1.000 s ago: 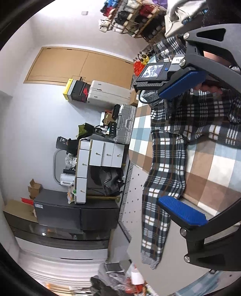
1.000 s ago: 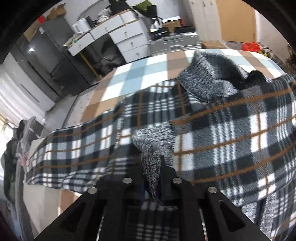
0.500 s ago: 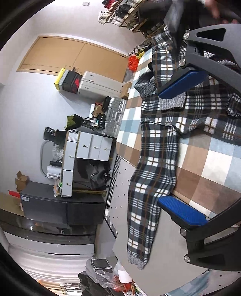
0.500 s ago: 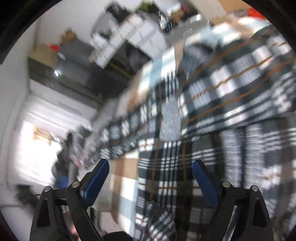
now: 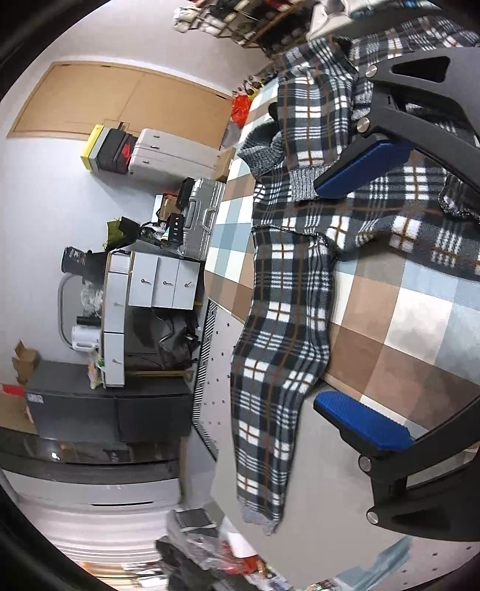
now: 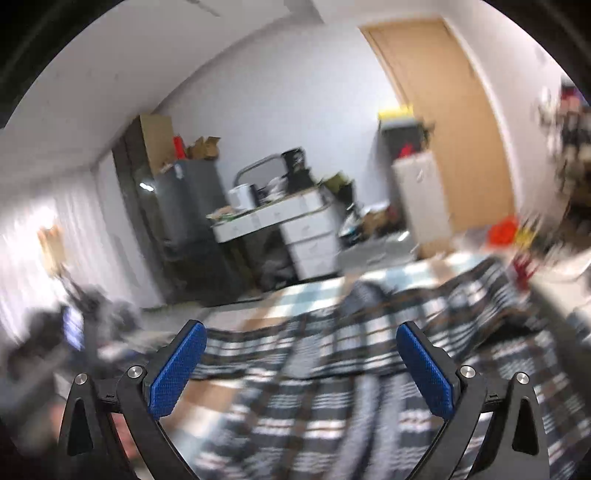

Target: Fold large clothes

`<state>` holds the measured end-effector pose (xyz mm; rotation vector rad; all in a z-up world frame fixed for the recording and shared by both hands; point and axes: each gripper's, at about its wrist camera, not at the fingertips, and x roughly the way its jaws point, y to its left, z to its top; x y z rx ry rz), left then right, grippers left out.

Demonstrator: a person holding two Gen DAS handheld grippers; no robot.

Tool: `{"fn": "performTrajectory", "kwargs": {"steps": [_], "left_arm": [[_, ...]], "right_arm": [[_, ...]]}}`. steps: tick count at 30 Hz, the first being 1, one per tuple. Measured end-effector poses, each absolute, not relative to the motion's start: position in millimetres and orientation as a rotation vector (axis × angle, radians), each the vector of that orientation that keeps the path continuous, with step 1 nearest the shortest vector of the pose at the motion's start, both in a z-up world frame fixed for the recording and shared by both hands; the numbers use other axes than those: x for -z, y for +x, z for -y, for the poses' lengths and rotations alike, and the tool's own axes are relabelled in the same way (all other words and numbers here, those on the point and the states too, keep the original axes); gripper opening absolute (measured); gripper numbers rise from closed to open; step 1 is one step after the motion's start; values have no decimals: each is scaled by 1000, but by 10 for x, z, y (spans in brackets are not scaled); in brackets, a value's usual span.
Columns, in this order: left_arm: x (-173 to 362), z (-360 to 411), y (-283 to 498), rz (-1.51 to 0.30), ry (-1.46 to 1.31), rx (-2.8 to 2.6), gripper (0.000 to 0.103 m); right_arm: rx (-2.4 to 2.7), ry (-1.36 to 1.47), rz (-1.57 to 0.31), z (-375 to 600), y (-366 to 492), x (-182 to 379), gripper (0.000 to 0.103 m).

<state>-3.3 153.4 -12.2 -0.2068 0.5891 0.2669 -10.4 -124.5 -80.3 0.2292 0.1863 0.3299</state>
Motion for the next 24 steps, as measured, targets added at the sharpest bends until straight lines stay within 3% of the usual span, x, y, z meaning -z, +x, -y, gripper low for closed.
{"fn": "performTrajectory", "kwargs": {"steps": [10, 24], "left_arm": [[30, -2212, -110, -574, -133, -444, 102], [553, -4026, -302, -751, -508, -679, 102]], "right_arm": [[-312, 153, -113, 1343, -317, 844, 103], [-303, 98, -135, 1190, -279, 962, 103]]}}
